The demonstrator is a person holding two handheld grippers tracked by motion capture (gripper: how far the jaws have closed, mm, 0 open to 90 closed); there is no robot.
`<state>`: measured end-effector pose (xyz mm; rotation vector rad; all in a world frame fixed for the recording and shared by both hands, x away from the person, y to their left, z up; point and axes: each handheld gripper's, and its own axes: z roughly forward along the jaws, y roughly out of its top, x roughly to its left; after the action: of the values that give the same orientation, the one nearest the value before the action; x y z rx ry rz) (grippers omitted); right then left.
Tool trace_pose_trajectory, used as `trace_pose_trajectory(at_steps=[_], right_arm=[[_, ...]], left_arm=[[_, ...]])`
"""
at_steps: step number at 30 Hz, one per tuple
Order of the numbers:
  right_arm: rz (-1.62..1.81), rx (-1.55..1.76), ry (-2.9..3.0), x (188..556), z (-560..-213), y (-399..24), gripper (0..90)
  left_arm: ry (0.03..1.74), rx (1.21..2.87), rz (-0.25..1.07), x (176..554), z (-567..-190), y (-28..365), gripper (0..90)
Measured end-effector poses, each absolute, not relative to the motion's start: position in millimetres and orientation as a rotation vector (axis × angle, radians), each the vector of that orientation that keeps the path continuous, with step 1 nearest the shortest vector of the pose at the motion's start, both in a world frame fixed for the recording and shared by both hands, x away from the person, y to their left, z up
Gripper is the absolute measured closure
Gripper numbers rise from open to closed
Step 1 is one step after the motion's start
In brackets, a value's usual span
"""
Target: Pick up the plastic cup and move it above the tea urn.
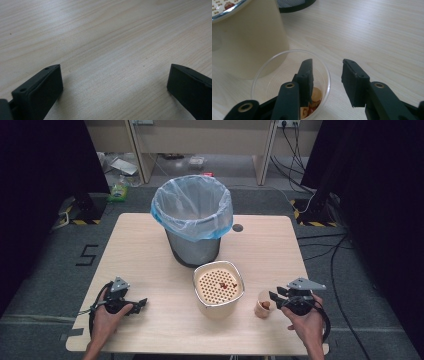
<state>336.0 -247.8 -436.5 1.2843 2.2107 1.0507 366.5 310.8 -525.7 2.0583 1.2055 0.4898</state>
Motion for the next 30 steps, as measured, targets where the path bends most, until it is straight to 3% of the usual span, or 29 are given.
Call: trace_pose_trajectory(at_steps=[12,22,30], right_arm=[[1.017,1.307,2.243,342.5,-448.8,-245.0,69.7],[1.078,1.261,2.242,340.2,-446.7,-241.6,84.9],[1.054,1.212,2.179,337.1,-436.8,-243.8,86.2]], left_arm=[[1.206,2.058,0.490,366.5,-525.7,310.8,0.0],[1.206,2.058,0.490,366.5,-525.6,310.8,0.0],[1.206,2.058,0.490,366.5,-525.7,310.8,0.0]])
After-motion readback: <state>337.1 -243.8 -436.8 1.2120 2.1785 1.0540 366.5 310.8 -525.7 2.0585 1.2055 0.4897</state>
